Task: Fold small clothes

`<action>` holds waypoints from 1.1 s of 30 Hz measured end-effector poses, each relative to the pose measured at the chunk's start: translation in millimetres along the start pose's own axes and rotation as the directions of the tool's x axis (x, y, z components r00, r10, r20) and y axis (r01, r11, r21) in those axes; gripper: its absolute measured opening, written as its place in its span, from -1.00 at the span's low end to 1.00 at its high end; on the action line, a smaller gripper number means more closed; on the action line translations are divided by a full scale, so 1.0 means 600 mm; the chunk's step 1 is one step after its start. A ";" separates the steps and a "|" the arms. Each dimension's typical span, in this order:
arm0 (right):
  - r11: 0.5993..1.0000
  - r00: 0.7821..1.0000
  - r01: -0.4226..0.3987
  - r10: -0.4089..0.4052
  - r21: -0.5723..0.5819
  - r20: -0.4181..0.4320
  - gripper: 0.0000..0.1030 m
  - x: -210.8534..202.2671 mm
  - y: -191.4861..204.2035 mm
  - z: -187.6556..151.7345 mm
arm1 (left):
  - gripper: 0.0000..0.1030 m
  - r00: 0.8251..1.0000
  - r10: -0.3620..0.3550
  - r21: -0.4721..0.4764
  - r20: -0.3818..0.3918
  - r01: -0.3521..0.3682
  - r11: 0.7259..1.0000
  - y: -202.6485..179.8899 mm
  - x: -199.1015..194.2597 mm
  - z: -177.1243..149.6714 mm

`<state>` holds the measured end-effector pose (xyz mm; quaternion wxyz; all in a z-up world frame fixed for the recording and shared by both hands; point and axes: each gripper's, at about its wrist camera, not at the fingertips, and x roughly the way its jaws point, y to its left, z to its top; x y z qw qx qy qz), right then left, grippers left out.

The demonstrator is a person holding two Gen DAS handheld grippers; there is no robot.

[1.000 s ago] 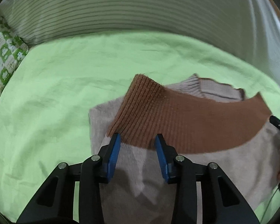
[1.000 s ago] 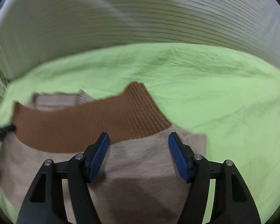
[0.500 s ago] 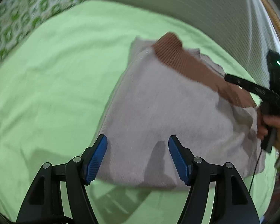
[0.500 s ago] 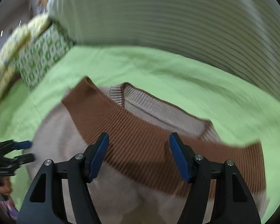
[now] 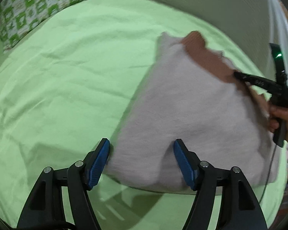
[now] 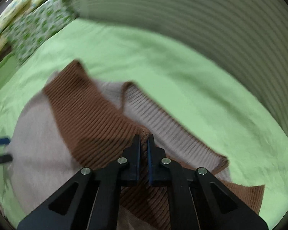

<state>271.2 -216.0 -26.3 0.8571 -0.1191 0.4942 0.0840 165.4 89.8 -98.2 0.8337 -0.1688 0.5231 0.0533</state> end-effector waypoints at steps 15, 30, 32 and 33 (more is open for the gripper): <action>0.861 0.941 -0.238 0.090 0.449 0.328 -0.15 -0.187 0.015 -0.195 | 0.36 0.965 -0.236 0.058 0.111 0.231 0.971 -0.061 -0.072 0.080; 0.764 0.973 -0.063 -0.097 0.642 0.211 -1.00 -0.194 -0.187 -0.347 | -0.37 0.951 -0.307 0.200 -0.031 0.307 0.931 -0.116 0.067 0.157; 0.730 0.968 -0.027 -0.151 0.683 0.199 -1.00 -0.212 -0.210 -0.366 | -0.36 0.948 -0.318 0.158 -0.026 0.318 0.935 -0.085 0.061 0.160; 0.711 0.966 -0.049 -0.144 0.702 0.213 -1.00 -0.218 -0.214 -0.370 | -0.25 0.946 -0.324 0.128 -0.019 0.324 0.938 -0.067 0.053 0.161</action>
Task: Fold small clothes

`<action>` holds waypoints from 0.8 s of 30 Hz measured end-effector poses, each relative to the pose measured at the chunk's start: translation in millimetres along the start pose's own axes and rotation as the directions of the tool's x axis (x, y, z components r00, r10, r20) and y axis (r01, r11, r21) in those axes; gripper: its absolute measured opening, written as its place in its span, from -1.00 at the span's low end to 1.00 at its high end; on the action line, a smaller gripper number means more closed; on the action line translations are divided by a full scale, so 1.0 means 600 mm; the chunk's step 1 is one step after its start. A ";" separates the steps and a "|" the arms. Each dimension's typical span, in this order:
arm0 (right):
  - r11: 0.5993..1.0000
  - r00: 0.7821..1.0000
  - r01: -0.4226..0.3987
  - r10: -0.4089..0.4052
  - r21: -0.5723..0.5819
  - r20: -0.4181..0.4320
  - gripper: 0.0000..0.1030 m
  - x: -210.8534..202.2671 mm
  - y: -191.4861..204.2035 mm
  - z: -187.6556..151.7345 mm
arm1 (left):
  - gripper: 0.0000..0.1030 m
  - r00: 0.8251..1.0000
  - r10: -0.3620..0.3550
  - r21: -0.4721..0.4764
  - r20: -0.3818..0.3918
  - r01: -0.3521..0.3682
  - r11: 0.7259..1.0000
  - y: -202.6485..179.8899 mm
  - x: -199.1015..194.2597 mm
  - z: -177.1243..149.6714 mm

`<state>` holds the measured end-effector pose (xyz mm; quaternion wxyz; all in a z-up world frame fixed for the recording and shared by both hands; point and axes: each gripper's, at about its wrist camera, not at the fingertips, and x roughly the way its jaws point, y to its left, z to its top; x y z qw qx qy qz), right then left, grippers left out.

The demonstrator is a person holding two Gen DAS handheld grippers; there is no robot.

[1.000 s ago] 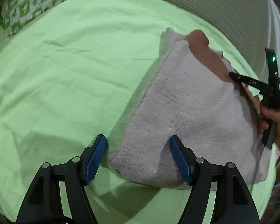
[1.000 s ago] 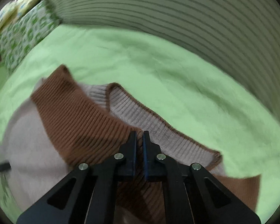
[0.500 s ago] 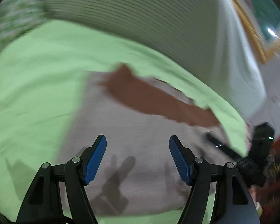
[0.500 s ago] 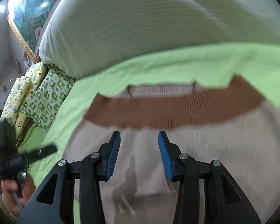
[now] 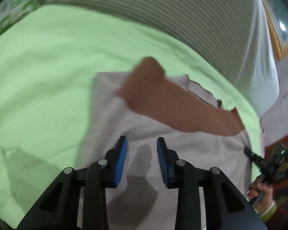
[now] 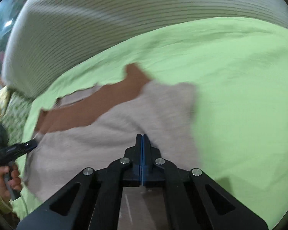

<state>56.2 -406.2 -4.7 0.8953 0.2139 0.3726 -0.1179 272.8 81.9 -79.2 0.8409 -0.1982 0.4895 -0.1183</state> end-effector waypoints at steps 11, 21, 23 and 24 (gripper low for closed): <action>0.992 0.991 -0.130 0.129 -0.004 -0.045 -0.93 -0.011 0.127 -0.059 | 0.61 0.979 0.205 -0.221 -0.003 -0.200 0.954 0.053 -0.125 -0.147; 0.982 0.994 -0.059 0.041 -0.177 -0.101 -0.93 0.032 0.191 -0.073 | 0.61 0.995 0.067 -0.268 -0.071 -0.083 0.960 0.056 -0.058 -0.124; 0.984 0.992 -0.051 0.031 -0.172 -0.118 -0.93 0.035 0.186 -0.075 | 0.61 0.994 0.055 -0.267 -0.092 -0.078 0.960 0.049 -0.041 -0.114; 0.984 0.992 -0.048 0.026 -0.171 -0.124 -0.93 0.036 0.184 -0.076 | 0.61 0.992 0.063 -0.257 -0.109 -0.089 0.962 0.045 -0.033 -0.111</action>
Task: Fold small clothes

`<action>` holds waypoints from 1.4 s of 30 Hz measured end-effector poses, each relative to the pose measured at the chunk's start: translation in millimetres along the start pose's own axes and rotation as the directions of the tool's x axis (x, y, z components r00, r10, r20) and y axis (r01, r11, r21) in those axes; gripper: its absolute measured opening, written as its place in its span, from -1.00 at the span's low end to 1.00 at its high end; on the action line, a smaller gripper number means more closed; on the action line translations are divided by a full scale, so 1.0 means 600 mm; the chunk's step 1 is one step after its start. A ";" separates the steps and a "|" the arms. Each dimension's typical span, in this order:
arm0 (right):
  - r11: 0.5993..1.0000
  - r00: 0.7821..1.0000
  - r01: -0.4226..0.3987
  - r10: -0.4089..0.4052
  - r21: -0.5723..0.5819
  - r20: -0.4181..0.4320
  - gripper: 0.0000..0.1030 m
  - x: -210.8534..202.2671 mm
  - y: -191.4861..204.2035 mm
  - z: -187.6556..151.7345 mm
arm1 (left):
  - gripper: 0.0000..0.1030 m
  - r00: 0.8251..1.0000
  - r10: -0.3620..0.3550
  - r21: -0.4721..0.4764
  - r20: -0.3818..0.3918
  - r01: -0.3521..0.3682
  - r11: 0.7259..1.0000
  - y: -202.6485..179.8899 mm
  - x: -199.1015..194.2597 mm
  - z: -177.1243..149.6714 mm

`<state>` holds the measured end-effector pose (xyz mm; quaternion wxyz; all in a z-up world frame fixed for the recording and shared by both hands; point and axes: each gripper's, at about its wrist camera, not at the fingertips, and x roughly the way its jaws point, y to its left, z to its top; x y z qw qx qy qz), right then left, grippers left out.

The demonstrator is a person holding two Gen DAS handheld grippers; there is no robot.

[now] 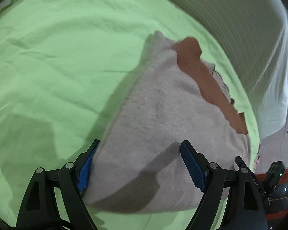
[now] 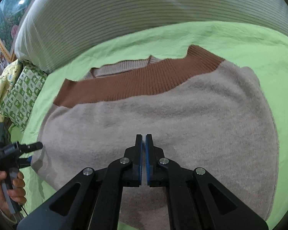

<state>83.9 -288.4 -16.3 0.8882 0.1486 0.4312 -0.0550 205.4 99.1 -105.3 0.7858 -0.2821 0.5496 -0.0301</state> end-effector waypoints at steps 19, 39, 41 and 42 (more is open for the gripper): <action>0.999 0.998 -0.045 0.043 0.029 0.055 0.26 -0.025 -0.027 -0.016 | -0.54 0.996 -0.059 0.172 0.065 0.047 0.984 -0.097 -0.024 -0.019; 0.655 0.853 -0.510 0.468 0.558 0.231 0.20 -0.020 -0.221 -0.055 | -0.75 0.933 -0.215 0.691 -0.289 0.359 0.628 -0.526 0.077 -0.215; 0.680 0.861 -0.496 0.466 0.540 0.204 0.19 -0.019 -0.212 -0.051 | -0.70 0.934 -0.167 0.676 -0.317 0.346 0.650 -0.509 0.101 -0.226; 0.682 0.858 -0.501 0.471 0.532 0.205 0.19 -0.020 -0.209 -0.049 | -0.67 0.923 -0.191 0.651 -0.334 0.373 0.661 -0.495 0.095 -0.226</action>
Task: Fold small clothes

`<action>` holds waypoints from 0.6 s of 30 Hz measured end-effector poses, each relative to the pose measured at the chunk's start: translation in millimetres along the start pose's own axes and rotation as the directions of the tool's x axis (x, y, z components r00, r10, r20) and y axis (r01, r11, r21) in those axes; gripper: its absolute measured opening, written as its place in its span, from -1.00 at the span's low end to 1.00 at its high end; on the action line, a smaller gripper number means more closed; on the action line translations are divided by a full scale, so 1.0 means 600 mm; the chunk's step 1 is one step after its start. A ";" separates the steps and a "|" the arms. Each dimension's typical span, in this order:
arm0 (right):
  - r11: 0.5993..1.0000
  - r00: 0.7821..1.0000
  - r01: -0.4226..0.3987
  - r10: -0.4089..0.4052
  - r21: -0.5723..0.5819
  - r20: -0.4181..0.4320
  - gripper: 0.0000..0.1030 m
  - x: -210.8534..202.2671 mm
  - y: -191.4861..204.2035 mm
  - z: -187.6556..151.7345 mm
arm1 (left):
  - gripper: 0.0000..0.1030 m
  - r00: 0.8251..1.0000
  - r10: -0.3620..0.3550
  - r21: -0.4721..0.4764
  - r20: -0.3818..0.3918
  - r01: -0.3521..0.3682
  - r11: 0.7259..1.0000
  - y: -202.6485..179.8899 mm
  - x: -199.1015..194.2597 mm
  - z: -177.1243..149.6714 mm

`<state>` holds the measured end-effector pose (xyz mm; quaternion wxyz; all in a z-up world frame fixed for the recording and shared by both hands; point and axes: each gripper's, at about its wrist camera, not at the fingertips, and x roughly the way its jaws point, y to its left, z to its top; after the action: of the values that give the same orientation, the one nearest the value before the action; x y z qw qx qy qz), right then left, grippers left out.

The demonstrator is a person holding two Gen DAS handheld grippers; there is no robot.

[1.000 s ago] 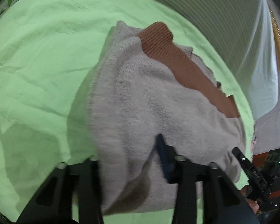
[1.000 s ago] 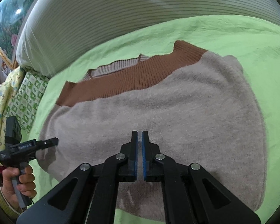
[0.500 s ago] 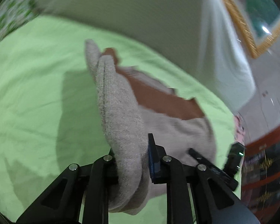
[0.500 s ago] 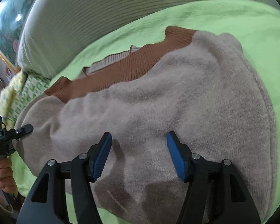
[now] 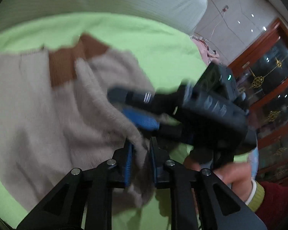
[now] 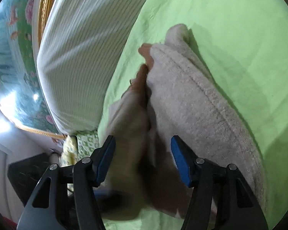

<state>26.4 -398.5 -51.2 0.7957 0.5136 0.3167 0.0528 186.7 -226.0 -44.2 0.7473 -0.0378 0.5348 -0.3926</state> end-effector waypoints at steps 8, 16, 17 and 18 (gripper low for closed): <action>0.995 0.998 0.066 -0.066 -0.072 -0.002 0.19 0.004 0.033 0.007 | 0.12 0.990 0.019 -0.154 0.137 0.002 0.988 0.075 -0.157 -0.071; 0.895 0.977 0.205 -0.215 -0.397 0.020 0.22 0.032 0.164 0.016 | 0.15 0.972 0.179 -0.397 0.150 -0.106 0.911 0.227 -0.193 -0.113; 0.902 0.980 0.171 -0.197 -0.397 -0.024 0.22 0.057 0.169 0.017 | 0.15 0.972 0.187 -0.416 0.145 -0.112 0.903 0.242 -0.189 -0.110; 0.906 0.980 0.158 -0.192 -0.394 -0.049 0.22 0.074 0.169 0.019 | 0.15 0.972 0.188 -0.431 0.144 -0.109 0.896 0.254 -0.185 -0.113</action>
<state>92.3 -341.9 18.6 0.8686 0.3126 0.3790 0.0648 200.5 -26.5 -60.1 0.7952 -0.1922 0.5374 -0.2049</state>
